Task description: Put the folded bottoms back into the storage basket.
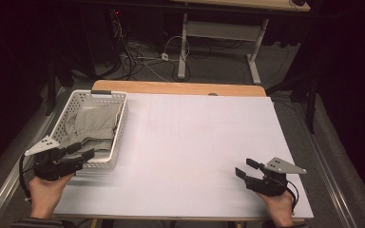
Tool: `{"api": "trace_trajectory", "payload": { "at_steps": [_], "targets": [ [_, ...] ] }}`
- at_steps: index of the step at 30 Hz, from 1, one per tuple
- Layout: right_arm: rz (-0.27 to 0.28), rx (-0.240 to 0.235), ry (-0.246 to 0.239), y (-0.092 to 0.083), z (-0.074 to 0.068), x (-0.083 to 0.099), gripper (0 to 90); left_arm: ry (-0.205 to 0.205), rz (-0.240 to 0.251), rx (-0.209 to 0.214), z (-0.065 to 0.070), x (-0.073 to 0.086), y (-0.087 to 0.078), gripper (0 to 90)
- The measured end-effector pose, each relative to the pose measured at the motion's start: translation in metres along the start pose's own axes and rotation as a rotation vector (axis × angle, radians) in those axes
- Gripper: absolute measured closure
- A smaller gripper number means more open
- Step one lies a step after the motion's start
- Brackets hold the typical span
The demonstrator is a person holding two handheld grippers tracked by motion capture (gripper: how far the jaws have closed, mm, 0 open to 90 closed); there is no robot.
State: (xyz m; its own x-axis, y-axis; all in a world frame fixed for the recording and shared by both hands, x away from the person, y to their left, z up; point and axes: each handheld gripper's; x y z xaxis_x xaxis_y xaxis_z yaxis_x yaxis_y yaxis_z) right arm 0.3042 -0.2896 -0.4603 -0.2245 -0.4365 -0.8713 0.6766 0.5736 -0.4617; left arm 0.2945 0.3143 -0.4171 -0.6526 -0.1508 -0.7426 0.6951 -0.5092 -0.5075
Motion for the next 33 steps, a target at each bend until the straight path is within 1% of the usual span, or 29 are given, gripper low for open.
{"api": "trace_trajectory", "payload": {
  "at_steps": [33],
  "targets": [
    [-0.001,0.000,0.001,0.000,0.000,0.000,39.7,-0.032,0.008,-0.009,-0.012,0.015,-0.002,34.2]
  ]
}}
Point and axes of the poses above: each handheld gripper's, and its own axes: y roughly forward along the jaws, x roughly out of its underside, z roughly to its right, and after that the axes turned 15 degrees about -y, right-handed
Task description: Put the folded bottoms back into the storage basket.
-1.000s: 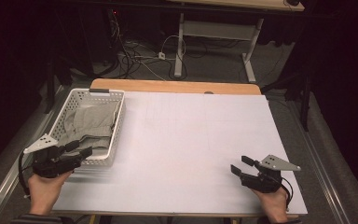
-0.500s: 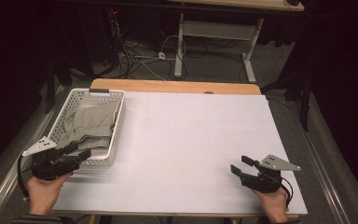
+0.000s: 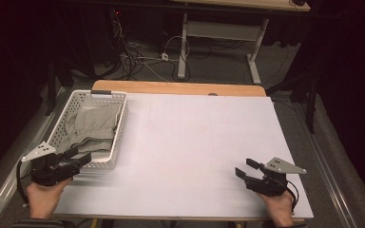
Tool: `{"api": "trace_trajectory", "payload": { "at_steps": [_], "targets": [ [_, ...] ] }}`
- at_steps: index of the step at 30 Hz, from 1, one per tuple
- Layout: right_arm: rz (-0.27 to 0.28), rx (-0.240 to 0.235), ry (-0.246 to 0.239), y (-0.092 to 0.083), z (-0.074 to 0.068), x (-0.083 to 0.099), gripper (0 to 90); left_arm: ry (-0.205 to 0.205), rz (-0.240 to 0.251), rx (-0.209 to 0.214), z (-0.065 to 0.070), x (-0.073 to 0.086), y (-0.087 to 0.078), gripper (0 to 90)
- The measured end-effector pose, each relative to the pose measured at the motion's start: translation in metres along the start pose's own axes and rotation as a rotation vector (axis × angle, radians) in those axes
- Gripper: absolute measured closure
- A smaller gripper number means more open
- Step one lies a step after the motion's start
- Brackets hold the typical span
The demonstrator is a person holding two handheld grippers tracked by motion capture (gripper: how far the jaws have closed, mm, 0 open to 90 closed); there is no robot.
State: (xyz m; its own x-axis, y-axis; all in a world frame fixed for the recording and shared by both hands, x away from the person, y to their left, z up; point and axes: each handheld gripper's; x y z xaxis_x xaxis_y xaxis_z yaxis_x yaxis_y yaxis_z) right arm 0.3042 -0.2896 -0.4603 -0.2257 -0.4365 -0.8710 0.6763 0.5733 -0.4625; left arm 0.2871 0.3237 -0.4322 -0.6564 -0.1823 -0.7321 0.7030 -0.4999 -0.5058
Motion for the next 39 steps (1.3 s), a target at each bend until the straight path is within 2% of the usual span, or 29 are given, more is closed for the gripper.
{"api": "trace_trajectory", "payload": {
  "at_steps": [19,34,39],
  "targets": [
    [-0.001,0.000,-0.001,0.000,0.000,0.000,39.7,-0.021,0.021,-0.004,-0.009,0.007,-0.003,34.2],
    [-0.001,0.003,-0.001,0.000,-0.001,0.000,39.7,-0.008,0.063,0.000,-0.008,0.013,-0.005,34.1],
    [0.005,0.009,0.013,-0.006,0.000,0.003,39.6,0.005,0.074,0.004,-0.005,0.016,-0.004,33.4]
  ]
}}
Point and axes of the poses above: each handheld gripper's, and its own axes: y roughly forward along the jaws, x roughly out of its underside, z roughly to its right, and after that the axes turned 15 degrees about -y, right-handed
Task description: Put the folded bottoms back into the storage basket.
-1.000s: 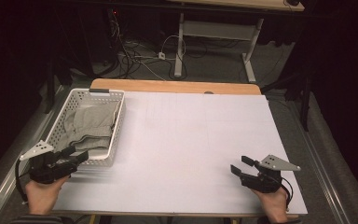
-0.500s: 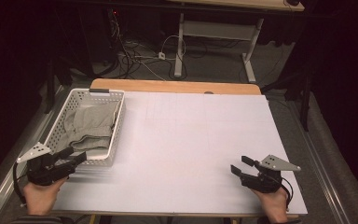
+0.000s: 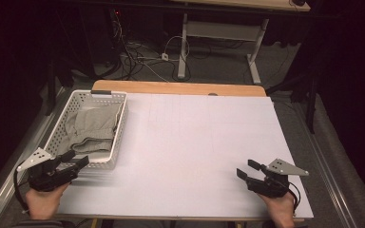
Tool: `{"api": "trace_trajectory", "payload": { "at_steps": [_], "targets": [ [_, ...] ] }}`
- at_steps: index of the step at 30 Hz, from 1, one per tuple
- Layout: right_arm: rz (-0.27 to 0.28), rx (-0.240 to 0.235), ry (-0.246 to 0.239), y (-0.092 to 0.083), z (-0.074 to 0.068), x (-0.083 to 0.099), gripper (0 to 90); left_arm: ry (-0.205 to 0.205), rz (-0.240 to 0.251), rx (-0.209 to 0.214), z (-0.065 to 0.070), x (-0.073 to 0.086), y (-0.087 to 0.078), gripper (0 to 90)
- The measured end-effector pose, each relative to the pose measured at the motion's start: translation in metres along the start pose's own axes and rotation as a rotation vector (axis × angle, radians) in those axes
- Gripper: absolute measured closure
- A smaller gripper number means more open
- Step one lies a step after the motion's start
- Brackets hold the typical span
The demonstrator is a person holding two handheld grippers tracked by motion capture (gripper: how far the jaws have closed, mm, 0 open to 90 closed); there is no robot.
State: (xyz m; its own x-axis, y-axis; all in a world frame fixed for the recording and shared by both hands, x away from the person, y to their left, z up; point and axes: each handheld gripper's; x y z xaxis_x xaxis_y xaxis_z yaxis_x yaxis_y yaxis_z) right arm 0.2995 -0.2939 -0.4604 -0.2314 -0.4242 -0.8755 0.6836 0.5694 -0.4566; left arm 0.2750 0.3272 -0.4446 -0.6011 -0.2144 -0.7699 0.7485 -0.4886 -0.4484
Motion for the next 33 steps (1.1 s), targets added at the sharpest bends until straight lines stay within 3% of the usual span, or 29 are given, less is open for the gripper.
{"api": "trace_trajectory", "payload": {
  "at_steps": [9,33],
  "targets": [
    [-0.003,-0.007,0.006,-0.0026,-0.0003,0.0024,39.3,-0.003,0.019,0.017,0.0019,0.0036,-0.0012,33.4],
    [-0.002,-0.011,0.016,-0.0017,0.0000,0.0021,38.3,-0.001,0.011,0.019,0.0027,0.0024,-0.0003,33.4]
  ]
}}
Point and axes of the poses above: each handheld gripper's, and its own axes: y roughly forward along the jaws, x roughly out of its underside, z roughly to its right, and after that the axes turned 15 degrees about -y, right-handed
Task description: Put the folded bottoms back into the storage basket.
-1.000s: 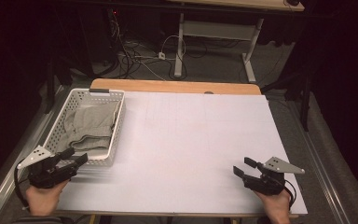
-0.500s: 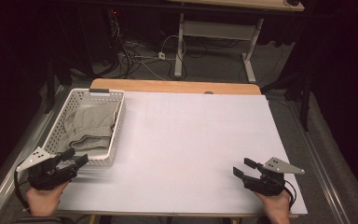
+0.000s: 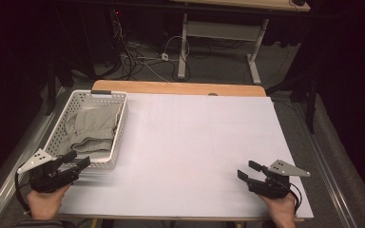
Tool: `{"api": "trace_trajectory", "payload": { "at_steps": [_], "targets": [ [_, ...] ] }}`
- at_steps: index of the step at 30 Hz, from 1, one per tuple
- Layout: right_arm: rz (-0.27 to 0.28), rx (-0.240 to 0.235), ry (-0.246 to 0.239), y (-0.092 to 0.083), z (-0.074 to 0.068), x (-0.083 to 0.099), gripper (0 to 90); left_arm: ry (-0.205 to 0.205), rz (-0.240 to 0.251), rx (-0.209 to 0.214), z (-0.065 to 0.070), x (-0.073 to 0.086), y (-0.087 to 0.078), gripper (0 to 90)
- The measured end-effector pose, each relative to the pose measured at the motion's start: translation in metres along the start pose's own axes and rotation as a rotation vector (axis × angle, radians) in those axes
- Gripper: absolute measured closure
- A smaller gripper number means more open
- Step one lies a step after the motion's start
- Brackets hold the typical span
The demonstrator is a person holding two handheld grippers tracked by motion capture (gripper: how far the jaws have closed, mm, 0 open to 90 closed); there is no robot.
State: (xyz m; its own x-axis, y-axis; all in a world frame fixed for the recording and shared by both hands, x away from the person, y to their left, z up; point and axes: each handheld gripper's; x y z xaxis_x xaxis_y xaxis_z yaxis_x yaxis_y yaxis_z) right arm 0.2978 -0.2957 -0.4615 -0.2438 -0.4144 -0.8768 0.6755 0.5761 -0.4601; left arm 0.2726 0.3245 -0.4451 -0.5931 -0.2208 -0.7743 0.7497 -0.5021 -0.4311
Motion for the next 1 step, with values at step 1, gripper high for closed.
{"api": "trace_trajectory", "payload": {
  "at_steps": [1],
  "targets": [
    [0.000,0.000,-0.001,0.0001,0.0001,0.0000,38.3,0.000,0.000,0.000,0.0000,0.0000,0.0000,33.4]
  ]
}}
Point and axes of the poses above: each handheld gripper's, and its own axes: y roughly forward along the jaws, x roughly out of its underside, z roughly to its right, and after that the axes turned 15 degrees about -y, right-handed
